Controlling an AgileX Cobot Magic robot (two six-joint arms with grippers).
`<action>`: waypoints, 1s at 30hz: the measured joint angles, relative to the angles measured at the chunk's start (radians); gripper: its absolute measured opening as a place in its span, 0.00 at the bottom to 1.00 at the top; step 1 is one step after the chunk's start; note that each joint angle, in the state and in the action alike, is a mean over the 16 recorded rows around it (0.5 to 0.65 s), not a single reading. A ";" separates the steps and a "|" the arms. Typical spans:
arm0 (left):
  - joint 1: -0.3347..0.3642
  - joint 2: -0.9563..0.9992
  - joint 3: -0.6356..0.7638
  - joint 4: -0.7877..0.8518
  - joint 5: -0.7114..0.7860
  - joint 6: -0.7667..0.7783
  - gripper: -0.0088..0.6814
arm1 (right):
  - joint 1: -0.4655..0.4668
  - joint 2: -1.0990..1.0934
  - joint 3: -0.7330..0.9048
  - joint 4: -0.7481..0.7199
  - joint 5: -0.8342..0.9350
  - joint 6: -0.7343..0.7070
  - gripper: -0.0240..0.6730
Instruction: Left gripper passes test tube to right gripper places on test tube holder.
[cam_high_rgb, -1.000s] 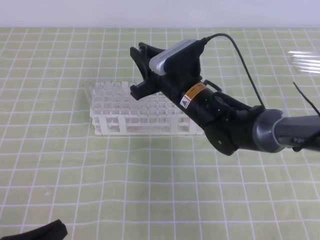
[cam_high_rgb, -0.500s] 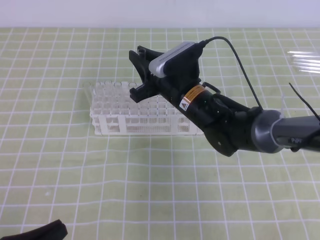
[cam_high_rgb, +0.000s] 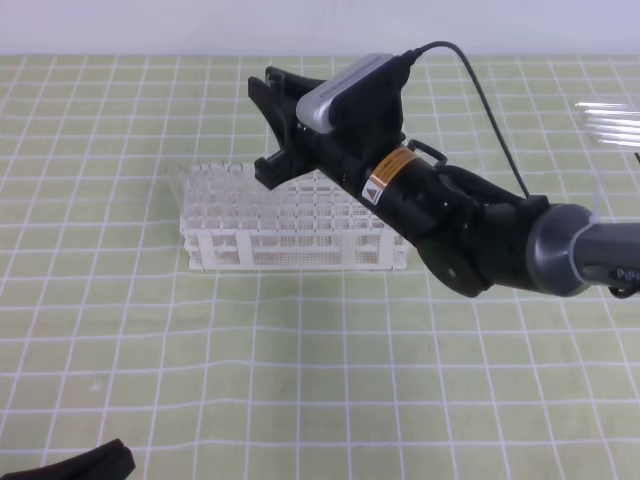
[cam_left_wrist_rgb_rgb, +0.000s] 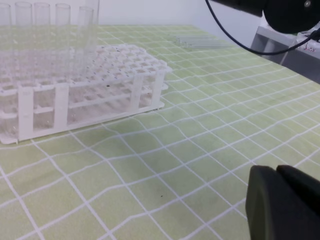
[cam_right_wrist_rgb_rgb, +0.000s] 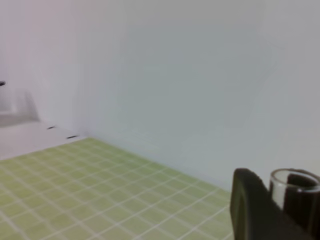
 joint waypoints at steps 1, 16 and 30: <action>0.000 0.000 0.000 0.000 0.000 0.000 0.01 | 0.000 -0.004 0.004 -0.005 0.002 0.005 0.18; 0.000 -0.003 -0.005 -0.001 0.006 0.000 0.01 | 0.000 -0.013 0.056 -0.011 -0.019 0.024 0.18; 0.000 -0.003 -0.008 -0.002 0.010 0.000 0.01 | 0.000 -0.013 0.057 -0.011 -0.028 0.026 0.18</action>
